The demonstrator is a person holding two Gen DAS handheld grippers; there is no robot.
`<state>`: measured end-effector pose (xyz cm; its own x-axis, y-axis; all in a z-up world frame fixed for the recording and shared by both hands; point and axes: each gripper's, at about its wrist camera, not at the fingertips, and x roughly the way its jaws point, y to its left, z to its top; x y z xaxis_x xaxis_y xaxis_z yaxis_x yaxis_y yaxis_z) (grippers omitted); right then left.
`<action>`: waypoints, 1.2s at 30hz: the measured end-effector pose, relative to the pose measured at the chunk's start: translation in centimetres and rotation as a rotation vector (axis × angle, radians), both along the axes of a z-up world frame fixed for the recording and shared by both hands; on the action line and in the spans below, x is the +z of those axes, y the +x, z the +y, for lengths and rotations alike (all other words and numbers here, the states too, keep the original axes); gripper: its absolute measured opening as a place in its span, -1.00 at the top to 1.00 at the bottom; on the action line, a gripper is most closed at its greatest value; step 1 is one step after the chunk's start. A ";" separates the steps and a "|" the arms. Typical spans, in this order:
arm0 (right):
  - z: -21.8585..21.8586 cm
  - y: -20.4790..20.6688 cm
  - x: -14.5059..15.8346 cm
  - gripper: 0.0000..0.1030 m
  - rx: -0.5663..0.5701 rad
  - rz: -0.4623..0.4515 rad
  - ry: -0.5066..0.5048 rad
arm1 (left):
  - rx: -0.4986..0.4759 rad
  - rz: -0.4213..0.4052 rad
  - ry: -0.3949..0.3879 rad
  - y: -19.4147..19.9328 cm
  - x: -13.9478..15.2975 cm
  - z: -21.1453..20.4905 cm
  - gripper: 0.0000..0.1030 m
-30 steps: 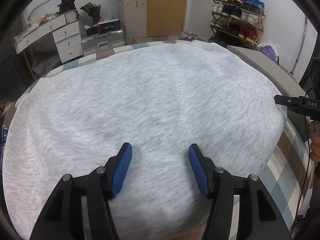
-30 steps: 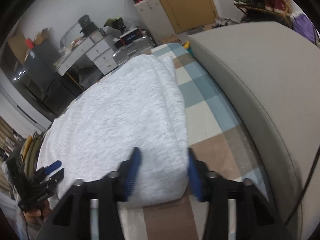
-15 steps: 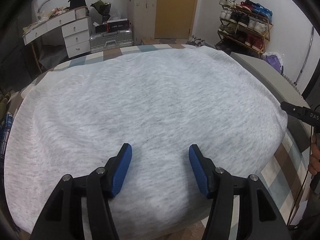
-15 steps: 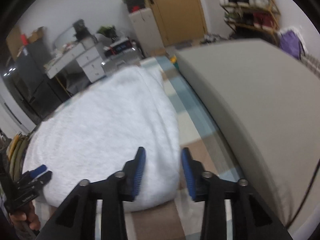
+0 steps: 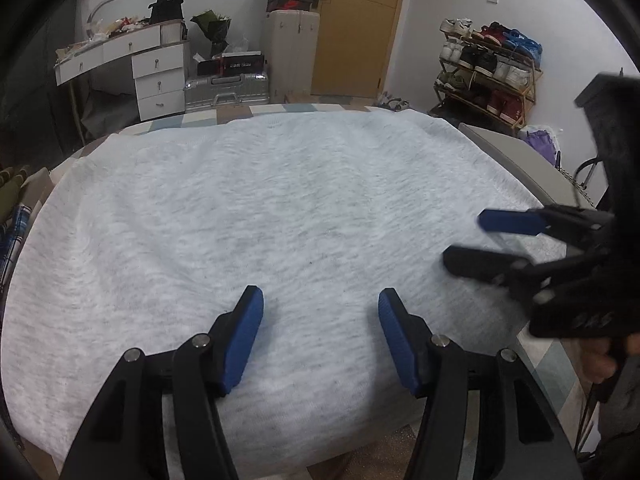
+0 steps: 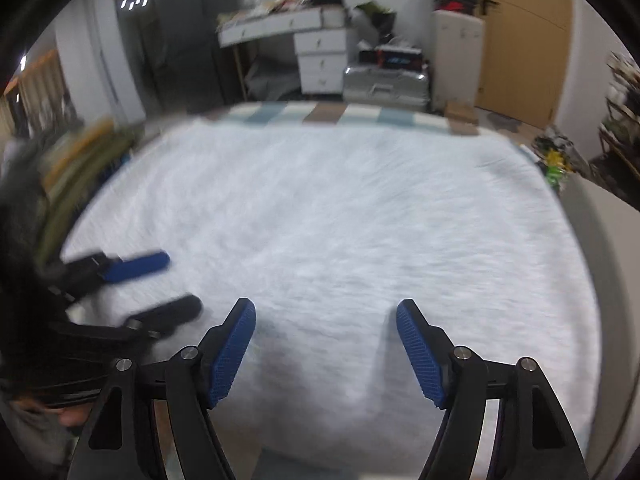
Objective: Fold large clothes
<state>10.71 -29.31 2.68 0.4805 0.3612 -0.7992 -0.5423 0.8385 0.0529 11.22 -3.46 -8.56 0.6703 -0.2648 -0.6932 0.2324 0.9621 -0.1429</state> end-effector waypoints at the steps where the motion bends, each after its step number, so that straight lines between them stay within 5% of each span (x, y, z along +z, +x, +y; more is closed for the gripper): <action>1: 0.1 -0.1 -1.0 -0.60 -0.005 0.000 0.001 | -0.003 -0.001 -0.005 0.1 0.0 0.0 -0.04; 6: -2.7 -0.2 -1.6 -0.56 -0.023 -0.011 0.070 | -0.017 -0.016 -0.030 0.1 0.0 0.1 -0.04; 9: -6.2 -0.2 -1.5 -0.56 -0.117 -0.028 0.044 | -0.015 -0.023 -0.040 0.1 0.0 0.1 -0.04; 11: -9.1 0.4 -2.1 -0.56 -0.283 -0.061 -0.093 | -0.013 -0.028 -0.046 0.0 0.1 0.1 -0.04; 14: -12.9 1.4 -2.0 -0.56 -0.339 0.005 -0.026 | -0.011 -0.029 -0.049 -0.1 0.0 0.2 -0.04; 22: -7.1 -0.4 1.3 -0.58 -0.178 -0.008 0.071 | 0.001 -0.024 -0.053 -0.2 0.2 0.3 -0.05; 26: -2.4 -1.6 -1.2 -0.65 -0.050 0.026 -0.008 | 0.043 -0.013 -0.063 -1.1 1.0 0.8 -0.05; 36: -6.9 -1.7 -1.9 -0.69 -0.065 0.049 0.084 | 0.098 0.031 -0.039 -3.1 1.1 3.0 -0.06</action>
<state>9.03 -36.22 0.79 0.4657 0.3977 -0.7905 -0.4822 0.8631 0.1501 8.13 -0.48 -7.42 0.6730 -0.2260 -0.7043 0.1323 0.9736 -0.1859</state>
